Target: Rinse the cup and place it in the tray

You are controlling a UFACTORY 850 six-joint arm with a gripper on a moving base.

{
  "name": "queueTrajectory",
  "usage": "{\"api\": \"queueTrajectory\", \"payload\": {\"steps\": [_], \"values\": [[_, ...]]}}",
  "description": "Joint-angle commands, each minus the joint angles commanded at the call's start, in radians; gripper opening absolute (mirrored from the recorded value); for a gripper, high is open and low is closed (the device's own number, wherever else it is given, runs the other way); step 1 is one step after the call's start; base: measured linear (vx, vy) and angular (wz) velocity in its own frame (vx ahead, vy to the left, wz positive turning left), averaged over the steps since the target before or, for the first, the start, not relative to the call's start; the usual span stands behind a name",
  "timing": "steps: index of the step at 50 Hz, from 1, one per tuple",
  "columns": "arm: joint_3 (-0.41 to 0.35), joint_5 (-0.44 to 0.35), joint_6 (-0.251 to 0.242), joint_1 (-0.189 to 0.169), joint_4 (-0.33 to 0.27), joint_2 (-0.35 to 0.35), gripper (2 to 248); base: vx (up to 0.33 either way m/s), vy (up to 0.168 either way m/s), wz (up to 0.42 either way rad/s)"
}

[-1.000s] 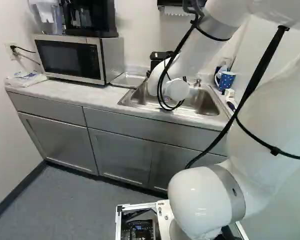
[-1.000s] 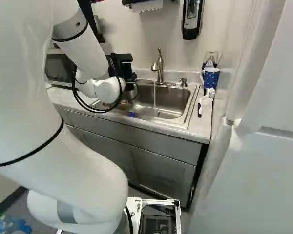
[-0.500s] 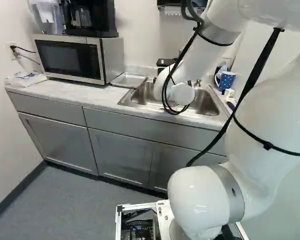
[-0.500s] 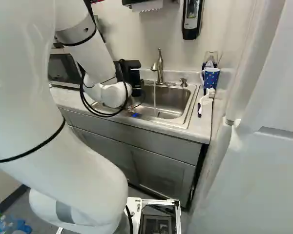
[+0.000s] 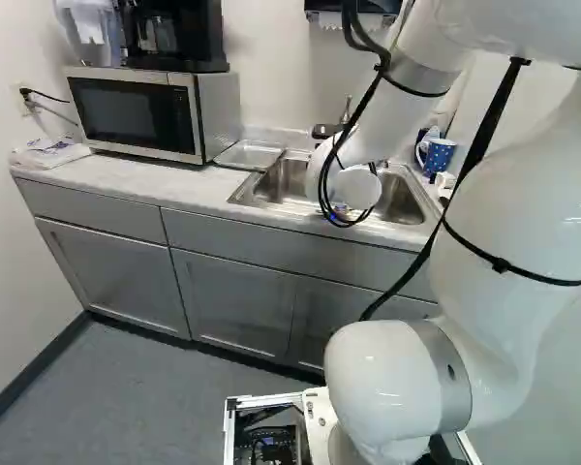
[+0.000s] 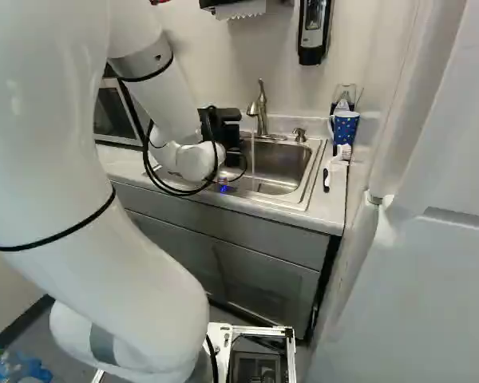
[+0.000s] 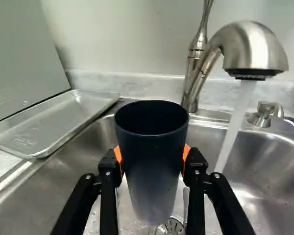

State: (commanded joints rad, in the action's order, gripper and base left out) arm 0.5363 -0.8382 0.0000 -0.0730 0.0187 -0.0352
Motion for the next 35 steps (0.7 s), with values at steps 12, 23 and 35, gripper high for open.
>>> {"api": "queueTrajectory", "payload": {"steps": [12,23,35], "values": [[0.006,0.000,0.000,-0.038,0.000,-0.008,126,0.000,0.000,0.000],[0.014,0.000,0.000,-0.073,0.000,-0.016,126,0.000,0.000,0.000],[0.019,0.000,0.000,-0.112,0.000,-0.021,126,0.000,0.000,0.000]]}}
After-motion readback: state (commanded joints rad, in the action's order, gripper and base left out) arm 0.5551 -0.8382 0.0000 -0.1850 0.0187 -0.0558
